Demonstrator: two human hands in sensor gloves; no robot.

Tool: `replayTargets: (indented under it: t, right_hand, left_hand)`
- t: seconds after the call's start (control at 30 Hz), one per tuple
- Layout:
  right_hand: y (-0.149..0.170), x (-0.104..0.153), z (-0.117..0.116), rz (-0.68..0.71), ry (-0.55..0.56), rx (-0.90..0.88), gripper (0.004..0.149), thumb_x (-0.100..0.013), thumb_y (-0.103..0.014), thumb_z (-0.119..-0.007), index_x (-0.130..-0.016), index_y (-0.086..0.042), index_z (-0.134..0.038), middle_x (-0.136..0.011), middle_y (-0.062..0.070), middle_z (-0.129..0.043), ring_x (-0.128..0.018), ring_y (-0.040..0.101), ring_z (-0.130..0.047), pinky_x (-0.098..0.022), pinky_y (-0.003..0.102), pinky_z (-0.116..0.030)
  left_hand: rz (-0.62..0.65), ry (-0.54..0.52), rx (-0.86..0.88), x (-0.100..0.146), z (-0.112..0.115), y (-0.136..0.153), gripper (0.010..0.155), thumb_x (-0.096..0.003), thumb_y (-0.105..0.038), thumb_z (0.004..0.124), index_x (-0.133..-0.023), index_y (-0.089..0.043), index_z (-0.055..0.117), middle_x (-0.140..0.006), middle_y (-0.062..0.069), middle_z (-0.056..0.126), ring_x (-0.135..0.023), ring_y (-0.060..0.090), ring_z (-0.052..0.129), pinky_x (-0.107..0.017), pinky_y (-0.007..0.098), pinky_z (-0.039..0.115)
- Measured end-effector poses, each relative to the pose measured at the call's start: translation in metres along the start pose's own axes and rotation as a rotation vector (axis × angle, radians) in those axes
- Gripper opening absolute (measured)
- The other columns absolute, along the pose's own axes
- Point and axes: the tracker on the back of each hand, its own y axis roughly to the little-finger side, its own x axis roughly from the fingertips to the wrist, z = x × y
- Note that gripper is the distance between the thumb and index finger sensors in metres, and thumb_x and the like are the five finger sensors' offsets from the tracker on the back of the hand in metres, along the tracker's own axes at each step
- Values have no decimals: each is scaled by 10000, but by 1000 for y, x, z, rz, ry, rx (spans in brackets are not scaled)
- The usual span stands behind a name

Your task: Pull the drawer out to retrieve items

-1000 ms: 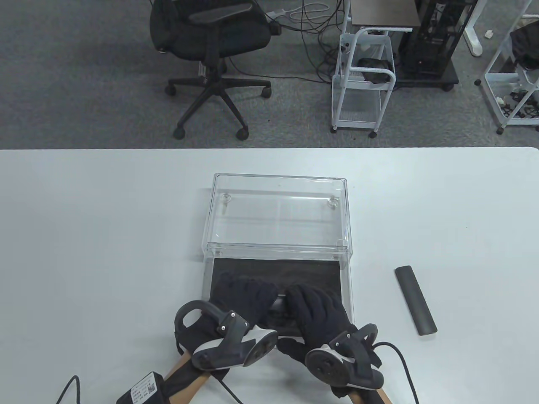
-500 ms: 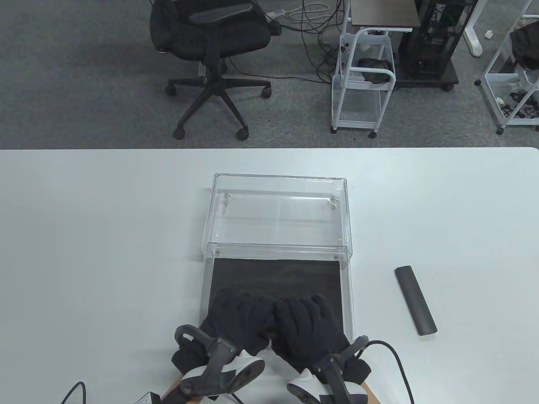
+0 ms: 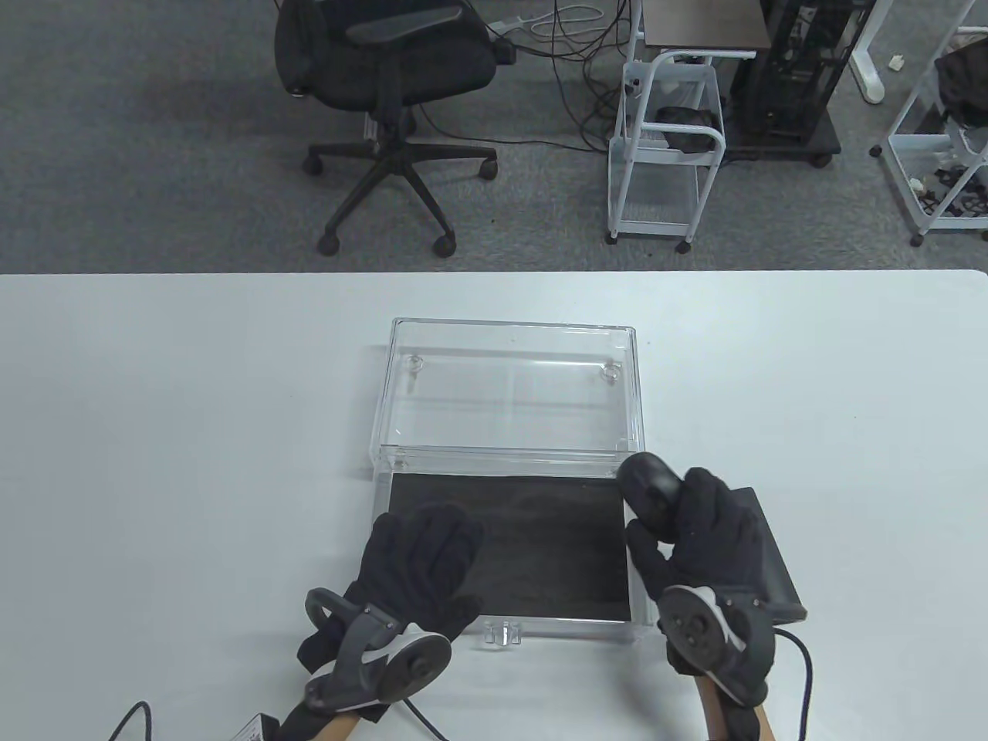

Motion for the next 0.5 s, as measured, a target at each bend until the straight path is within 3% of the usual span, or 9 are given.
replayTargets:
  t: [0.13, 0.23, 0.5]
  right_hand:
    - [30, -9, -30, -170, -302, 21, 948, -426, -610, -847, -1080, 16, -568, -982, 248, -725, -737, 429, -872, -611, 638, -740]
    - [36, -11, -47, -197, -424, 71, 946, -422, -610, -854, -1072, 23, -588, -966, 257, -744, -717, 431, -885, -602, 636, -749]
    - [32, -8, -67, -223, -552, 166, 943, -429, -616, -842, -1063, 41, -604, -949, 269, -760, -700, 433, -899, -591, 635, -756]
  left_hand:
    - [-13, 15, 16, -1, 3, 3, 878, -476, -590, 726, -1181, -234, 344, -1230, 125, 533, -1098, 392, 672, -767, 708, 531]
    - [-17, 28, 20, -1, 5, 4, 874, -476, -589, 726, -1180, -233, 350, -1228, 126, 537, -1097, 393, 676, -766, 707, 532]
    - [-28, 45, 35, -3, 5, 7, 870, -477, -590, 723, -1180, -236, 353, -1229, 123, 539, -1097, 391, 677, -767, 707, 531]
